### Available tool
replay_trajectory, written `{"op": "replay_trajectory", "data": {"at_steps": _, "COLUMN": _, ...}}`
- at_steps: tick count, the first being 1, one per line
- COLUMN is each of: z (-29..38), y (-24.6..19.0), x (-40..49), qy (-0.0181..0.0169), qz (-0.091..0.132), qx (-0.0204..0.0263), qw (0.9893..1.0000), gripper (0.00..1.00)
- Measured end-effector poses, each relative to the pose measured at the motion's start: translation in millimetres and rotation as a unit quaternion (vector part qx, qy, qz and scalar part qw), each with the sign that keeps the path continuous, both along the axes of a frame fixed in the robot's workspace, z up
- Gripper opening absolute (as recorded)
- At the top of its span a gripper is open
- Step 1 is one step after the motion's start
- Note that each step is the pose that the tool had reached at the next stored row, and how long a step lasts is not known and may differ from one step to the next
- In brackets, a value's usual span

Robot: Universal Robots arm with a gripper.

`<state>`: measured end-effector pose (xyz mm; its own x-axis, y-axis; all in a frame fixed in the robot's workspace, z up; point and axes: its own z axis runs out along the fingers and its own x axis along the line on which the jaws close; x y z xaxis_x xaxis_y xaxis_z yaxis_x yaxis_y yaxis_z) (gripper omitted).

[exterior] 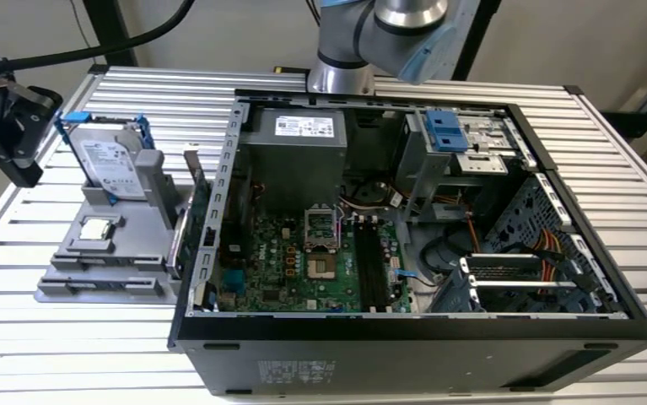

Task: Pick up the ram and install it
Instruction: 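Reach for the ram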

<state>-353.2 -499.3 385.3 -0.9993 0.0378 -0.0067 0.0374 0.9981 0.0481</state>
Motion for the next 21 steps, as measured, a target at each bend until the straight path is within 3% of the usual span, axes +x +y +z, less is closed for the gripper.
{"op": "replay_trajectory", "data": {"at_steps": 21, "z": 0.1, "y": 0.0, "x": 0.1, "qy": 0.0003, "qz": 0.0, "qx": -0.0001, "qw": 1.0, "gripper": 0.0}}
